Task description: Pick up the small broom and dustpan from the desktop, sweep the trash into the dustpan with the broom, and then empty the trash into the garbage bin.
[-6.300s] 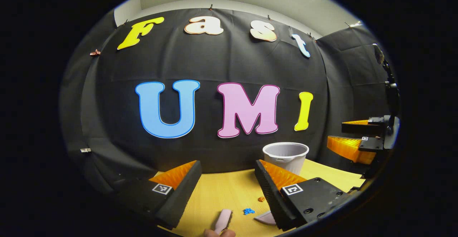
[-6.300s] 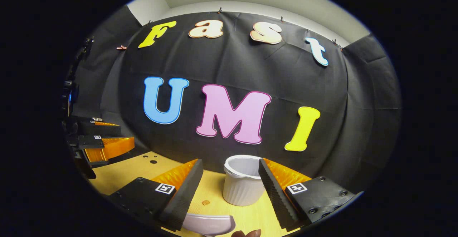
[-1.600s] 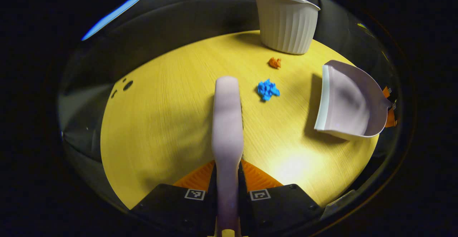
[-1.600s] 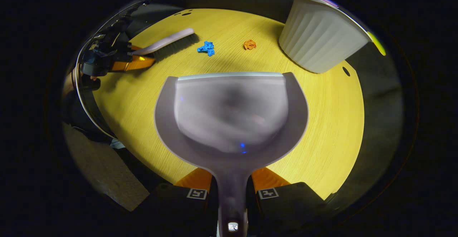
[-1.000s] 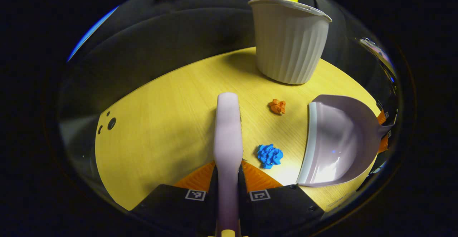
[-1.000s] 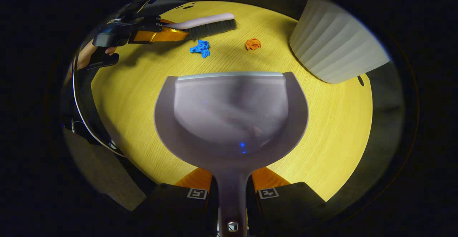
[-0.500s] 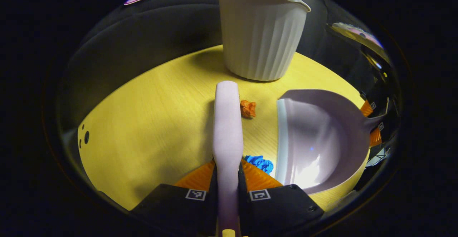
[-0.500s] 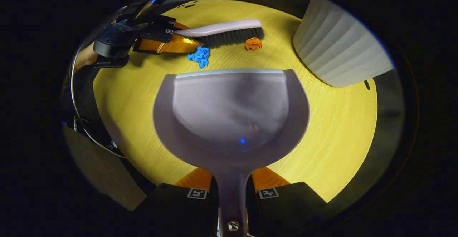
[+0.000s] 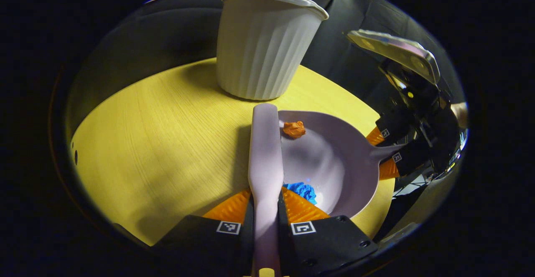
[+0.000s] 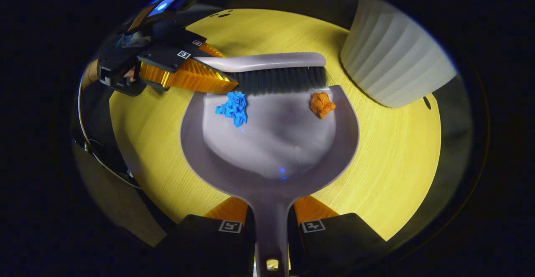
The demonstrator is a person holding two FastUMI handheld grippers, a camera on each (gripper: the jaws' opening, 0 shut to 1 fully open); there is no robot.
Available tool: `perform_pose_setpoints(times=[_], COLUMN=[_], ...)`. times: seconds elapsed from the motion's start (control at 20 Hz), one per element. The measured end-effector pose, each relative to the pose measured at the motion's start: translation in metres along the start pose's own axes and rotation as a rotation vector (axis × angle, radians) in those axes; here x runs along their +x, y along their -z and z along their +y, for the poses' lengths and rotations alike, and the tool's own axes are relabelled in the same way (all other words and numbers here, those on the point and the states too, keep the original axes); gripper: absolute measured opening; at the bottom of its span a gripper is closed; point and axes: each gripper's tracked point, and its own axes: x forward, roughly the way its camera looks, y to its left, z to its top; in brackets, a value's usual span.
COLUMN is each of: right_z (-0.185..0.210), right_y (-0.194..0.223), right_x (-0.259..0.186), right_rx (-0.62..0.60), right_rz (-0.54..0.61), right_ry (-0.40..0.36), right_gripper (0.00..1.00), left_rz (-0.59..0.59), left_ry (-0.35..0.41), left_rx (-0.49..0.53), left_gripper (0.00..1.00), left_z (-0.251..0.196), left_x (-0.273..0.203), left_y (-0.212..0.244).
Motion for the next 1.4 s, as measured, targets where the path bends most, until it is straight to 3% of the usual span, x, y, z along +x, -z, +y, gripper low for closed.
perform_pose_setpoints(times=[0.05,0.3,0.35,0.6,0.7,0.8,0.85,1.0,1.3,1.4], right_z=[0.001,0.005,0.003,-0.011,-0.02,-0.032,-0.034,-0.052,-0.127,-0.154], right_y=[0.001,0.011,0.014,0.02,0.015,0.001,-0.004,-0.015,-0.05,-0.065], right_x=[0.001,-0.018,-0.026,-0.086,-0.114,-0.143,-0.159,-0.204,-0.275,-0.285], right_rx=[0.018,0.133,0.157,0.268,0.3,0.337,0.368,0.45,0.445,0.435], right_rz=[-0.015,-0.056,-0.05,-0.062,-0.073,-0.09,-0.101,-0.125,-0.158,-0.157], right_ry=[0.009,0.051,0.064,0.133,0.161,0.193,0.195,0.191,0.311,0.36], right_gripper=[0.37,0.37,0.37,0.37,0.37,0.37,0.36,0.37,0.36,0.36], left_rz=[-0.011,-0.084,-0.094,-0.11,-0.106,-0.1,-0.099,-0.092,-0.073,-0.069], left_ry=[-0.026,-0.151,-0.17,-0.244,-0.255,-0.263,-0.268,-0.272,-0.278,-0.279], left_rx=[-0.01,-0.066,-0.07,-0.105,-0.117,-0.128,-0.132,-0.148,-0.165,-0.164], left_gripper=[0.33,0.29,0.32,0.29,0.32,0.29,0.32,0.29,0.32,0.26], left_z=[0.003,0.034,0.039,0.055,0.055,0.054,0.053,0.048,0.037,0.034], left_x=[-0.003,-0.023,-0.029,-0.064,-0.072,-0.078,-0.082,-0.09,-0.096,-0.097], left_y=[-0.001,0.002,0.005,0.023,0.035,0.046,0.053,0.07,0.092,0.097])
